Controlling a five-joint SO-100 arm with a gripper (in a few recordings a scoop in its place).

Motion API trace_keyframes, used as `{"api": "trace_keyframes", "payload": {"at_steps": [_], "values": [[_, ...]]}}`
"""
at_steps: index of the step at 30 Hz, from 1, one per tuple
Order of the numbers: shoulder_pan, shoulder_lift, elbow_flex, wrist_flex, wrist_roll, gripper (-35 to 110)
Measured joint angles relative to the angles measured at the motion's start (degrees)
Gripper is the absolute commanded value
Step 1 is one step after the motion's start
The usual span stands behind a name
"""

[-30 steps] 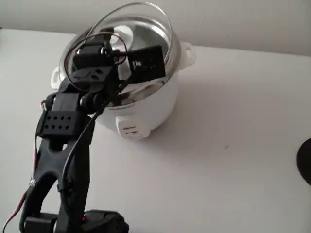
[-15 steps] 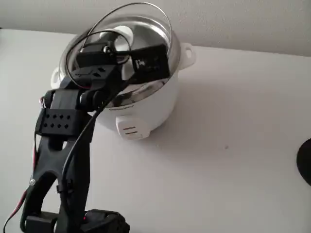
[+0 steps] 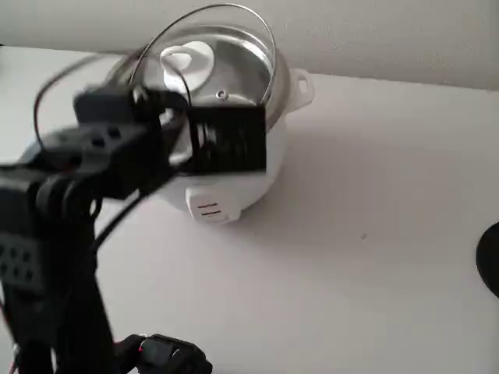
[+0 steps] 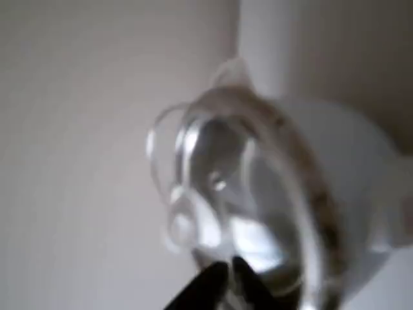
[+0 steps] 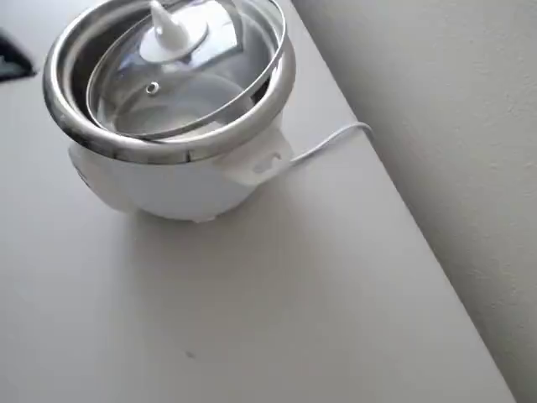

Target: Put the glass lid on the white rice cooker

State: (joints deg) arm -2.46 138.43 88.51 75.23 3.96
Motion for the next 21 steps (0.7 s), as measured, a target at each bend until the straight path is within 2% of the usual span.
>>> {"api": "trace_keyframes", "payload": {"at_steps": [9,14,21], "values": [[7.47,28.3,47.64,-7.65,-6.42,0],[7.65,45.09,71.72,-6.33,-9.49,0],[10.55,48.96,82.35,-5.45,-8.26,0]]}}
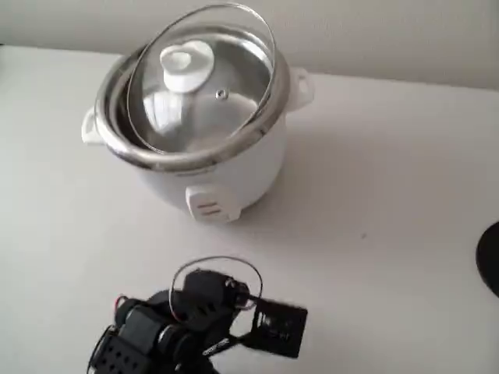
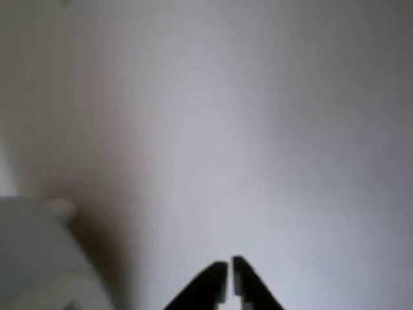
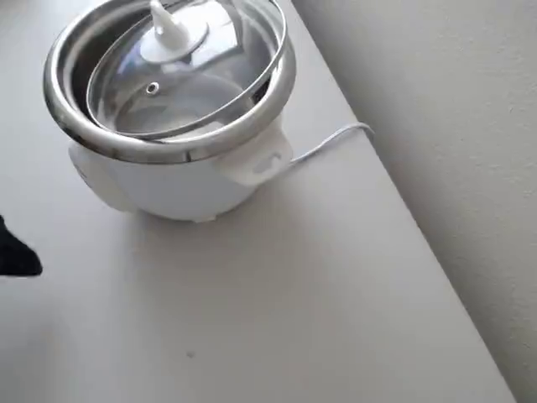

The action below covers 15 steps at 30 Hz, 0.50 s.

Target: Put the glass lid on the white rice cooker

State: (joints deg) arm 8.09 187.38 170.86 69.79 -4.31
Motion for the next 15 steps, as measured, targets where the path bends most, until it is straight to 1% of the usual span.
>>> {"api": "trace_keyframes", "payload": {"at_steps": [15], "values": [[-0.09,0.53,0.18,0.26,0.0,0]]}}
